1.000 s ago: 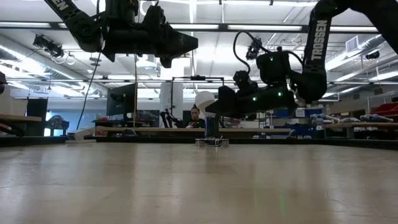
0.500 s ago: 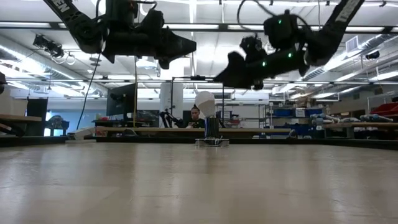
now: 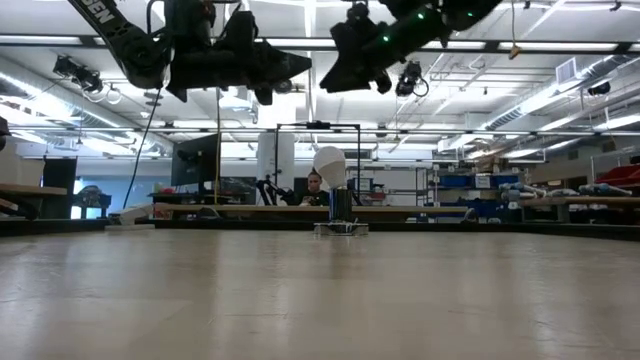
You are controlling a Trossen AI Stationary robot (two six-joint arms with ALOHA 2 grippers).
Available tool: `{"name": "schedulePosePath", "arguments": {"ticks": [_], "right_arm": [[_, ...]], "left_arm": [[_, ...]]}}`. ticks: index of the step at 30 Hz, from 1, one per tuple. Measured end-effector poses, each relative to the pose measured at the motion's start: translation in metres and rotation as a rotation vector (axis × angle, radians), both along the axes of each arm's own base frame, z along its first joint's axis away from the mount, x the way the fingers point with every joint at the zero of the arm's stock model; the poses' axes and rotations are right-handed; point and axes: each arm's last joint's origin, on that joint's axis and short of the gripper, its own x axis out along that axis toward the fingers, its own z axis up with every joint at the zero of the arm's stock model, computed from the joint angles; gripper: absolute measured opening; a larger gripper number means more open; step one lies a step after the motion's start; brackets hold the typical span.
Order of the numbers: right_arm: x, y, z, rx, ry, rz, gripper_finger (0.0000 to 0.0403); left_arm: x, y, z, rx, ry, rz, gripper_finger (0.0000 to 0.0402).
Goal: Screw lightbulb
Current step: Insert the white lightbulb into the silver lamp
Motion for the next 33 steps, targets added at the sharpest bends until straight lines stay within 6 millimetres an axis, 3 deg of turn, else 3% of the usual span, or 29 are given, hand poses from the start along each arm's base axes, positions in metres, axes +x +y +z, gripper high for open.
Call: {"name": "schedulePosePath", "arguments": {"ticks": [5, 12, 16, 23, 33], "right_arm": [[0.013, -0.018, 0.008, 0.032, 0.078, -0.032, 0.0062], [0.030, -0.036, -0.019, 0.114, 0.184, 0.003, 0.0021], [0.031, -0.042, -0.026, 0.128, 0.197, -0.011, 0.0017], [0.029, -0.056, -0.041, 0.190, 0.228, -0.017, 0.0017], [0.024, -0.054, -0.046, 0.226, 0.294, -0.009, 0.0016]], "left_arm": [[-0.003, 0.005, -0.001, 0.002, -0.002, 0.019, 0.0005], [-0.030, 0.005, -0.024, -0.029, -0.088, 0.049, 0.0004], [-0.042, 0.002, -0.036, -0.039, -0.106, 0.067, 0.0004], [-0.046, 0.007, -0.036, -0.037, -0.116, 0.093, 0.0004], [-0.046, 0.007, -0.037, -0.045, -0.103, 0.094, 0.0004]]}}
